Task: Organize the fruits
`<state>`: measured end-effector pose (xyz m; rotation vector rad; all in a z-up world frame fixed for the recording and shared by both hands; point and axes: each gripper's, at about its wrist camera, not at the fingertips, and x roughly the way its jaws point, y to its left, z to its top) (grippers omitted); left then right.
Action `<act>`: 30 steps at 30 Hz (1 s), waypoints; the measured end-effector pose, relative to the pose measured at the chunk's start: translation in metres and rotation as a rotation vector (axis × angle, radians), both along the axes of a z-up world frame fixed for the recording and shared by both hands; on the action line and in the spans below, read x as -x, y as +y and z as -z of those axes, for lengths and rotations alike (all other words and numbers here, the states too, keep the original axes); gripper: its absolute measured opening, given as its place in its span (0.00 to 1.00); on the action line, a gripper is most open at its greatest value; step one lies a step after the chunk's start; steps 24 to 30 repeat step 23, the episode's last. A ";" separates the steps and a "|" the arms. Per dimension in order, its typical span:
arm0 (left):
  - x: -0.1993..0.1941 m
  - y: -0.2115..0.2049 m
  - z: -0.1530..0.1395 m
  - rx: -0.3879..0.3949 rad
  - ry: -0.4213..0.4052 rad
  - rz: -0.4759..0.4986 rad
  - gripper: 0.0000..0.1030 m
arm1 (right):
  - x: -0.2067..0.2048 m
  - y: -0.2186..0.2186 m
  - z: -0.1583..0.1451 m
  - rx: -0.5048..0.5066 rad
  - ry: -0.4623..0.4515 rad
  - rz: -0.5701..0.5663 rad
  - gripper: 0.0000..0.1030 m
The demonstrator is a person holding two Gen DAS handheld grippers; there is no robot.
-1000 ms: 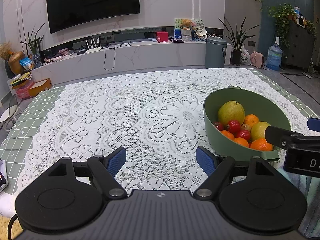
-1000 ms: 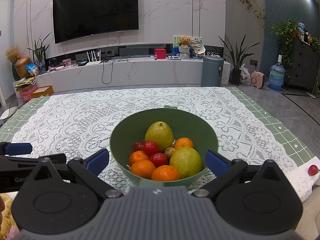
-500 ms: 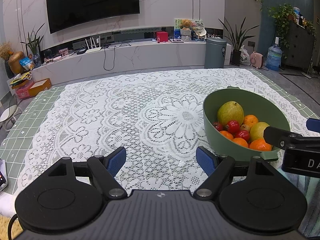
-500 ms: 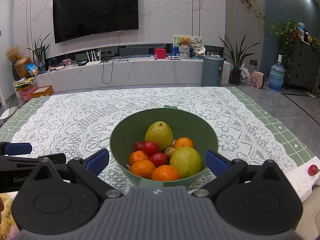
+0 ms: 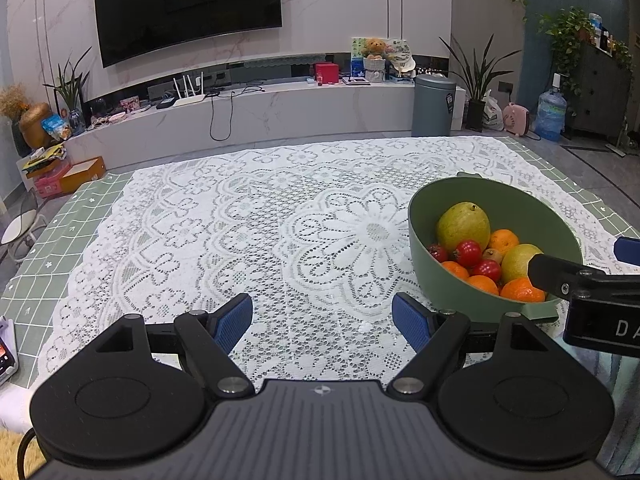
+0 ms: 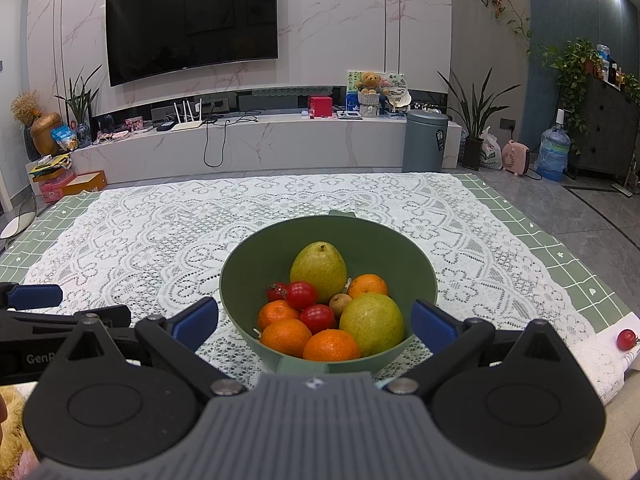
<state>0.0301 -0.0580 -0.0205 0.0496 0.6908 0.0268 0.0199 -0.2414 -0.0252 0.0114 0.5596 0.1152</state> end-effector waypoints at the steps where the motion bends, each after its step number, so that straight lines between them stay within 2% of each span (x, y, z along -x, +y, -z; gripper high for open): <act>1: 0.000 0.000 0.000 0.001 0.000 -0.001 0.90 | 0.000 0.000 0.000 0.000 0.000 0.000 0.96; 30: 0.002 -0.002 -0.001 0.010 -0.014 0.010 0.90 | 0.000 0.000 0.000 0.001 0.002 0.000 0.96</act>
